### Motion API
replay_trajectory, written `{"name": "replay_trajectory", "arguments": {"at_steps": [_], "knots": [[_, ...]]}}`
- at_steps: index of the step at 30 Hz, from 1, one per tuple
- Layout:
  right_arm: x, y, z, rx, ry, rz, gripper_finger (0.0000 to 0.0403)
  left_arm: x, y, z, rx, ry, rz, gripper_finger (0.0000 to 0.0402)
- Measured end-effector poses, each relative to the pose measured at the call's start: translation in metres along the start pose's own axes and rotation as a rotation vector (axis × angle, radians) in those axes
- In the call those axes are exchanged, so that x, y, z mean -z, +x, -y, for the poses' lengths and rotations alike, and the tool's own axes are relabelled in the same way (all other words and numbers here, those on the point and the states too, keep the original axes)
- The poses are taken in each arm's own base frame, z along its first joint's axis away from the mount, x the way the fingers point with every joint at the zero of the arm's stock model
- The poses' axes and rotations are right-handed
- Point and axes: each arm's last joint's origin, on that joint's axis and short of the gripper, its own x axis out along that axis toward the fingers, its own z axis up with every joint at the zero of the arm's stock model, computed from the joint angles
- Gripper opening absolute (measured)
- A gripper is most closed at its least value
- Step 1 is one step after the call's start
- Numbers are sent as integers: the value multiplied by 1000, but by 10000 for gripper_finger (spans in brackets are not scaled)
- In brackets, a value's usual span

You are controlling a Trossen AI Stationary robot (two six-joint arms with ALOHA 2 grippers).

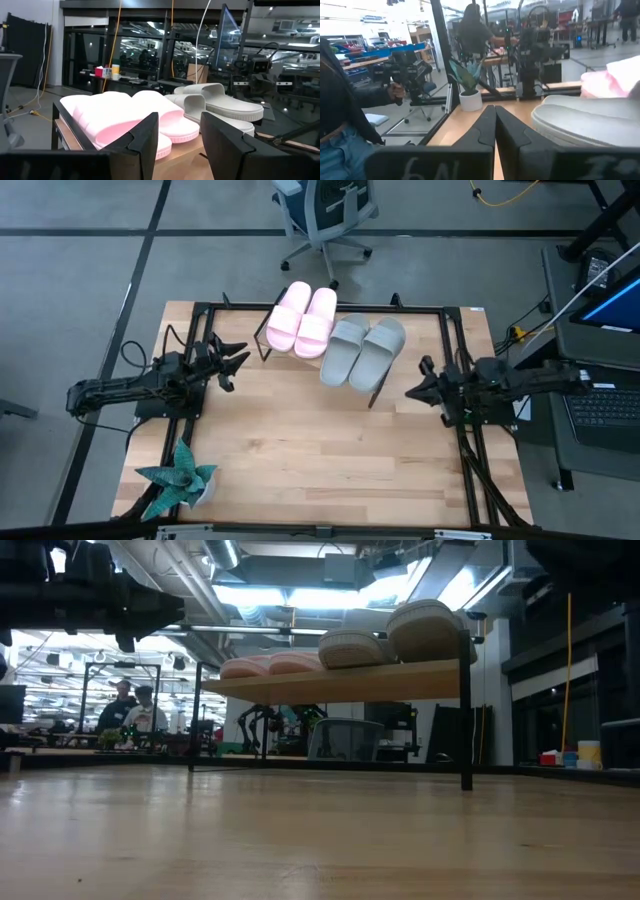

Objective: Pick and place slides into the shelf
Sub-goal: Return to Home Position

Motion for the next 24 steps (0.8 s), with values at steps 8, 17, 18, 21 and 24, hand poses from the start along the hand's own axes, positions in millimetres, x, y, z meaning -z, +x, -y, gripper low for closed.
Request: {"name": "replay_trajectory", "arguments": {"at_steps": [8,17,18,21,24], "knots": [[7,-17,-1,-24,-73,40,10,1,0,0,1,1,-6,139],[41,-12,4,-80,-81,75,10,6,0,0,2,2,-57,139],[47,-12,5,-78,-75,60,10,8,0,-1,-2,-9,-83,139],[47,-12,5,-78,-59,53,10,14,-1,-2,-13,-37,-144,139],[46,-12,4,-91,-84,66,10,15,-1,-2,-16,-31,-151,139]]}}
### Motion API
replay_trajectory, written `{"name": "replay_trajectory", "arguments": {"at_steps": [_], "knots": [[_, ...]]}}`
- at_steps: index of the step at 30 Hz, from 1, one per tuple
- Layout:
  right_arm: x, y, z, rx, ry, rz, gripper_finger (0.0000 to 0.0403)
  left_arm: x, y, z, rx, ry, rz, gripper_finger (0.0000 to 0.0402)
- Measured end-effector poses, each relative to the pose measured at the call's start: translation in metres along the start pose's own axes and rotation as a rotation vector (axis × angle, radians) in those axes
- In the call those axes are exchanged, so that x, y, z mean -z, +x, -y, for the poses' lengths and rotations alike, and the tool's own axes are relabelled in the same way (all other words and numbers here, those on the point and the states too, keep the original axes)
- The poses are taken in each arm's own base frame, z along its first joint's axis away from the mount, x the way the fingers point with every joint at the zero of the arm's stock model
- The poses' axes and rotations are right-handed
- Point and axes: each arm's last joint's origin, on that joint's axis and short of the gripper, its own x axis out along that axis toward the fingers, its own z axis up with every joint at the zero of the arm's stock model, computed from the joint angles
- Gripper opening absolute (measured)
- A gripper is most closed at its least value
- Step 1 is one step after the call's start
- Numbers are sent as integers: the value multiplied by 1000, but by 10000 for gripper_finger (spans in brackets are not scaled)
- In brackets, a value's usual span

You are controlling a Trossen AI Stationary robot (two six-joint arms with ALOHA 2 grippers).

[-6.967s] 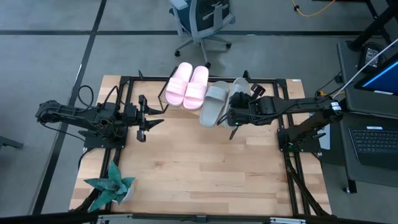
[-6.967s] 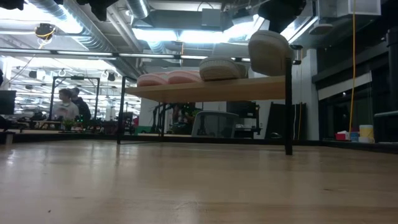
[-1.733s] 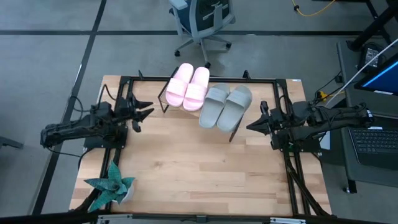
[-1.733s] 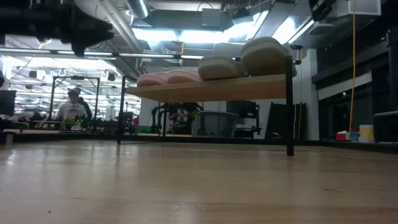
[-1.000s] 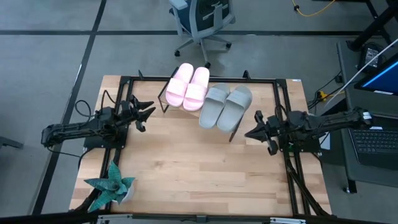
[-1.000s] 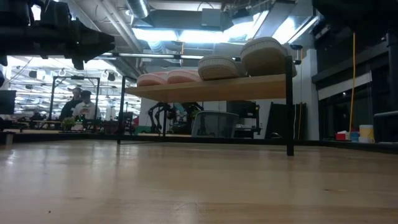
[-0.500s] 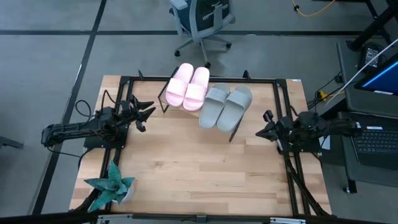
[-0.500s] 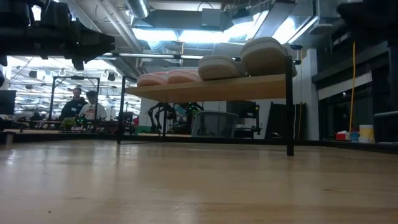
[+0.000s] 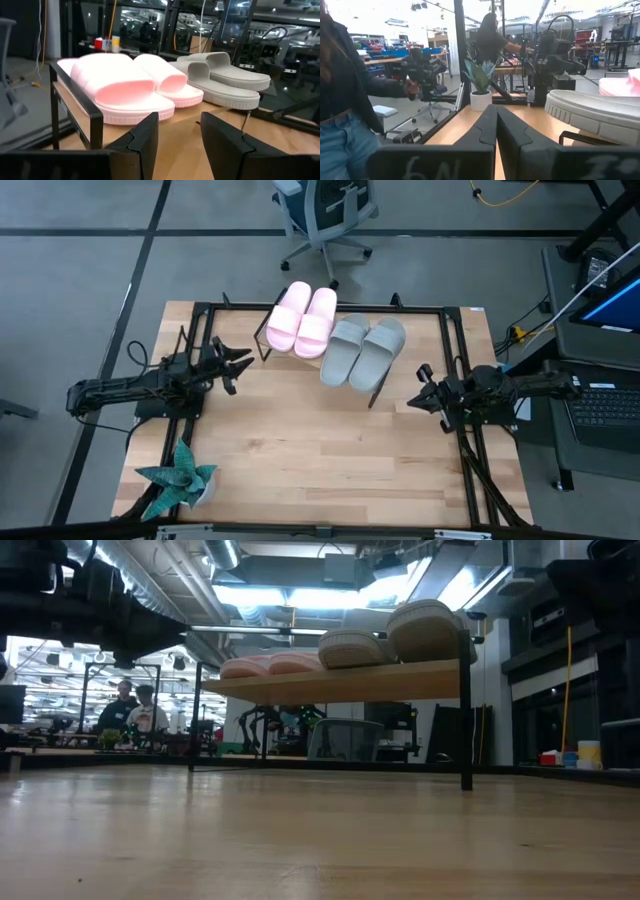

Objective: Pick and place slides into the shelf
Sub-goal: Return to Home Position

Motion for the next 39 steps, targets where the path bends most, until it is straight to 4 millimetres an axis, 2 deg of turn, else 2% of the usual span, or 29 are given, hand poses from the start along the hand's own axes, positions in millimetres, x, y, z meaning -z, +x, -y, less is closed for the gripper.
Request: {"name": "replay_trajectory", "arguments": {"at_steps": [9,14,22,26,34,39], "knots": [[4,0,0,1,3,-39,10,1,0,0,1,40,-8,139],[7,0,1,3,0,-74,10,2,0,3,101,56,-30,139],[19,-2,0,-36,-97,-197,10,15,-2,3,175,151,-170,139],[20,-2,0,-43,-96,-205,10,15,-2,5,247,183,-169,139],[20,-2,-2,-87,14,-209,10,6,-2,10,363,112,-93,139],[20,-2,-1,-86,-56,-209,10,6,-2,10,374,117,-93,139]]}}
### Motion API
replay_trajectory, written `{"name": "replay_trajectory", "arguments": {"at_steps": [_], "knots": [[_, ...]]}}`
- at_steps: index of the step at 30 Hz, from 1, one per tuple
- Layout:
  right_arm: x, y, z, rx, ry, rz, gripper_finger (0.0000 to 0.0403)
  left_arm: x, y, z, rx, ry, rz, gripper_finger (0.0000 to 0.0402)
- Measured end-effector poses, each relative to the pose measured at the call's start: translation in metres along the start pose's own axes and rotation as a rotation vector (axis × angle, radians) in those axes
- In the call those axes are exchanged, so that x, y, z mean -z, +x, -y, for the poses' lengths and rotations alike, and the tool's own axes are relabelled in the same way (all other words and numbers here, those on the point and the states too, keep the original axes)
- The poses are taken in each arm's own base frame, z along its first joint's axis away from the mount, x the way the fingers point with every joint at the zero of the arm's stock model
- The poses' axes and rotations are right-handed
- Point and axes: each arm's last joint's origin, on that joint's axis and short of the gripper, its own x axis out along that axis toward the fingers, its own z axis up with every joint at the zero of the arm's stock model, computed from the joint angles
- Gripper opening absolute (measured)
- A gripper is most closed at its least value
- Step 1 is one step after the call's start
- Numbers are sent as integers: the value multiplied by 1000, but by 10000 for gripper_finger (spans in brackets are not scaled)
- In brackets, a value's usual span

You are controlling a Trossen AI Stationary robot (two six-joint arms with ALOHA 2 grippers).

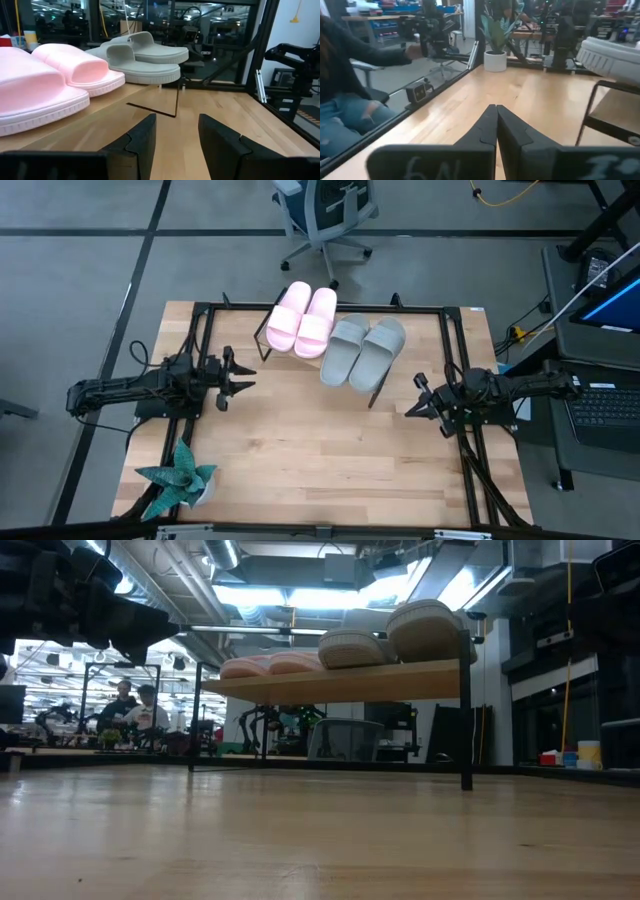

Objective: Pick and place slides into the shelf
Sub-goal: Return to Home Position

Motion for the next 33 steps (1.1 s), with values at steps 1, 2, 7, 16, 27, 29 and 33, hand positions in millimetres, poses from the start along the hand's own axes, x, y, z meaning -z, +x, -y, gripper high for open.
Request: {"name": "replay_trajectory", "arguments": {"at_steps": [1,2,7,16,27,29,33], "knots": [[0,0,0,7,-3,2,10,0,0,0,0,0,0,139],[0,0,1,14,-6,2,10,0,0,0,-1,0,0,139],[0,0,1,32,-41,-4,10,0,0,0,-5,2,-1,139],[-3,0,2,75,-62,24,10,0,0,0,-5,2,-2,139],[-3,-1,8,277,-91,17,10,0,0,0,-6,2,-2,139],[-3,-1,8,277,-89,17,10,0,0,0,-7,2,-2,139],[-3,-1,8,277,-87,17,10,0,0,0,-7,2,-2,139]]}}
